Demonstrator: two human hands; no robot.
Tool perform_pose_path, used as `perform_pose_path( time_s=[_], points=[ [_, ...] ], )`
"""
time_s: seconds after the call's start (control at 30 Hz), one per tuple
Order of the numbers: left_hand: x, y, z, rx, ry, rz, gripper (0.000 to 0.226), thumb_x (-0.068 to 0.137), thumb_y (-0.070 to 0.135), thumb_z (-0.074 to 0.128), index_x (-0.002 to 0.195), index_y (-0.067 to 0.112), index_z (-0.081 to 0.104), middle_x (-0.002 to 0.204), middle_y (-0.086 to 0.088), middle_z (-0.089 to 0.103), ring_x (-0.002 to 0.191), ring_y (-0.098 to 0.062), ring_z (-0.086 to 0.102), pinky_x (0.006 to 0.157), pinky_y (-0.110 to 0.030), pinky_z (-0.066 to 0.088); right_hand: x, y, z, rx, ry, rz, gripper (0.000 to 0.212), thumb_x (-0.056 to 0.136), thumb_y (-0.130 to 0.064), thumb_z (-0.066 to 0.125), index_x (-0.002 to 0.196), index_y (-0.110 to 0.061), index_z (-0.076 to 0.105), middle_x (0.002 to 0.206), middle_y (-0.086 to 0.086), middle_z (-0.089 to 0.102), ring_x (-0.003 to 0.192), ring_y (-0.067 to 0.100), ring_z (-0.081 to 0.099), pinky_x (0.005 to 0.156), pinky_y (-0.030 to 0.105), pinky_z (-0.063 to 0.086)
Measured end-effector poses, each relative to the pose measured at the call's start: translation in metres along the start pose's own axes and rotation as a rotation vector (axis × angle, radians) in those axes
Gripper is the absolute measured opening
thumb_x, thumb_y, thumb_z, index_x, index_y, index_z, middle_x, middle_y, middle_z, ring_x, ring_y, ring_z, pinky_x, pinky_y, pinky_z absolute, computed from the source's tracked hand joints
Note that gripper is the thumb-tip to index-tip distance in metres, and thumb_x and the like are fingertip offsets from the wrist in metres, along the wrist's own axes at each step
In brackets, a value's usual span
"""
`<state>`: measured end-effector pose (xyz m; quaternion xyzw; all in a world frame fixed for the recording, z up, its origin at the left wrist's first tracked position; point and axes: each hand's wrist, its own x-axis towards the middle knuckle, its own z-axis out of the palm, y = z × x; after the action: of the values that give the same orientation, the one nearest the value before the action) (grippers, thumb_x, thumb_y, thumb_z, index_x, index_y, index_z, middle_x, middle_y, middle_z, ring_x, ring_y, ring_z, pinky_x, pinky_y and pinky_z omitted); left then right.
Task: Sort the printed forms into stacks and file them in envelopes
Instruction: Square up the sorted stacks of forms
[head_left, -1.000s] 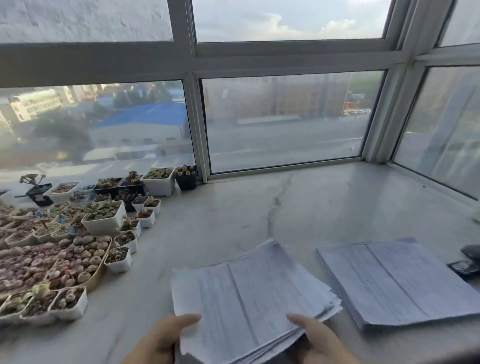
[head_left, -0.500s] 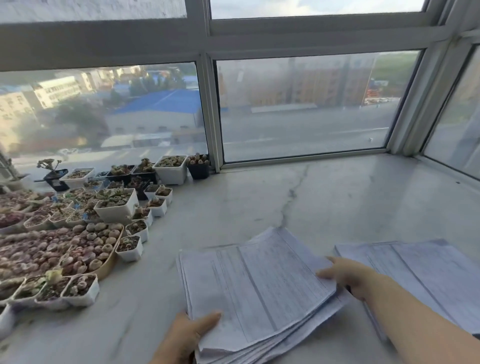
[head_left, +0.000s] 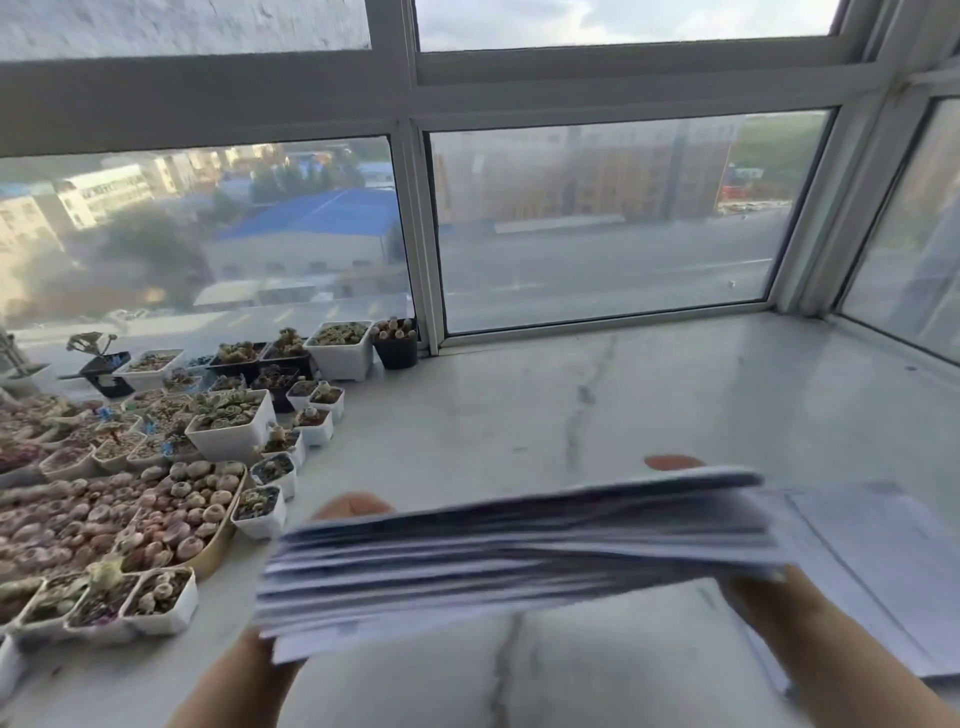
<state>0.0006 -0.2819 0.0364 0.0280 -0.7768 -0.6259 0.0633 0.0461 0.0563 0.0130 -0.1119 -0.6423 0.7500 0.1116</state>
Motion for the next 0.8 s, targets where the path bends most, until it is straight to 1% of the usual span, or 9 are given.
perform_pose_path(
  time_s=[0.07, 0.1, 0.17, 0.37, 0.53, 0.6, 0.63, 0.7, 0.8],
  points=[
    [-0.015, -0.011, 0.006, -0.221, 0.060, -0.030, 0.040, 0.102, 0.006, 0.033, 0.137, -0.012, 0.036, 0.143, -0.040, 0.027, 0.135, -0.047, 0.029, 0.114, -0.056, 0.017, -0.012, 0.018, 0.010, 0.025, 0.076, 0.085, 0.018, 0.095, -0.003, 0.053, 0.102, 0.013, 0.060, 0.104, 0.029, 0.065, 0.094, 0.034, 0.064, 0.059, 0.009, 0.047],
    [-0.017, -0.015, 0.010, -0.286, 0.117, -0.078, 0.037, 0.101, 0.013, 0.037, 0.126, -0.011, 0.049, 0.137, -0.038, 0.040, 0.127, -0.041, 0.045, 0.110, -0.050, 0.031, -0.018, 0.020, 0.015, 0.039, 0.068, 0.051, 0.034, 0.086, -0.022, 0.069, 0.099, 0.009, 0.065, 0.096, 0.016, 0.072, 0.087, 0.021, 0.068, 0.059, 0.010, 0.049],
    [-0.021, -0.022, 0.013, -0.151, 0.085, -0.232, 0.014, 0.092, 0.013, 0.055, 0.093, 0.006, 0.067, 0.109, -0.029, 0.065, 0.086, -0.027, 0.067, 0.078, -0.039, 0.053, -0.025, 0.015, 0.028, -0.051, 0.067, -0.013, 0.034, 0.074, -0.039, 0.081, 0.096, -0.014, 0.074, 0.096, 0.005, 0.076, 0.086, 0.008, 0.070, 0.068, 0.018, 0.054],
    [-0.003, -0.037, 0.022, -0.304, 0.086, -0.044, 0.008, 0.086, 0.024, 0.067, 0.083, 0.017, 0.064, 0.076, 0.005, 0.068, 0.072, -0.013, 0.059, 0.058, -0.027, 0.048, -0.030, 0.005, 0.044, 0.009, 0.147, -0.039, 0.012, 0.087, -0.016, 0.066, 0.098, -0.011, 0.068, 0.098, 0.010, 0.073, 0.089, 0.026, 0.066, 0.073, 0.037, 0.053],
    [-0.011, -0.039, 0.008, -0.249, 0.043, 0.066, 0.027, 0.079, 0.036, 0.075, 0.097, 0.021, 0.062, 0.095, -0.002, 0.070, 0.086, -0.015, 0.063, 0.074, -0.035, 0.050, -0.043, 0.006, 0.033, -0.046, 0.139, -0.142, 0.021, 0.084, -0.017, 0.069, 0.105, -0.017, 0.067, 0.096, -0.001, 0.074, 0.087, 0.010, 0.068, 0.074, 0.030, 0.051],
    [-0.017, -0.048, 0.009, -0.229, 0.018, 0.049, 0.034, 0.081, 0.032, 0.074, 0.108, 0.020, 0.057, 0.103, -0.003, 0.069, 0.098, -0.016, 0.063, 0.083, -0.038, 0.050, -0.049, 0.016, 0.030, -0.106, 0.127, -0.151, 0.015, 0.084, -0.004, 0.071, 0.085, -0.019, 0.066, 0.076, -0.010, 0.072, 0.071, 0.000, 0.065, 0.069, 0.018, 0.049],
    [-0.019, -0.050, 0.010, -0.244, 0.020, 0.036, 0.033, 0.084, 0.027, 0.069, 0.113, 0.019, 0.055, 0.108, -0.003, 0.067, 0.104, -0.018, 0.061, 0.088, -0.039, 0.048, -0.050, 0.021, 0.030, -0.131, 0.150, -0.160, 0.031, 0.083, -0.001, 0.071, 0.069, -0.026, 0.059, 0.059, -0.016, 0.064, 0.057, -0.005, 0.059, 0.060, 0.011, 0.044],
    [-0.022, -0.053, 0.016, -0.275, 0.049, 0.018, 0.022, 0.093, 0.018, 0.057, 0.115, 0.019, 0.053, 0.112, -0.005, 0.063, 0.112, -0.025, 0.056, 0.093, -0.042, 0.045, -0.053, 0.024, 0.035, -0.127, 0.181, -0.148, 0.038, 0.084, 0.001, 0.069, 0.062, -0.027, 0.057, 0.054, -0.017, 0.060, 0.055, -0.004, 0.056, 0.059, 0.019, 0.044],
    [-0.025, -0.043, 0.021, -0.320, 0.083, 0.053, 0.022, 0.098, 0.016, 0.049, 0.099, 0.036, 0.057, 0.100, 0.001, 0.062, 0.099, -0.023, 0.056, 0.082, -0.041, 0.046, -0.050, 0.013, 0.045, -0.054, 0.199, -0.142, 0.008, 0.086, -0.008, 0.068, 0.089, -0.014, 0.070, 0.085, 0.003, 0.071, 0.085, 0.022, 0.063, 0.076, 0.040, 0.048]
  ],
)
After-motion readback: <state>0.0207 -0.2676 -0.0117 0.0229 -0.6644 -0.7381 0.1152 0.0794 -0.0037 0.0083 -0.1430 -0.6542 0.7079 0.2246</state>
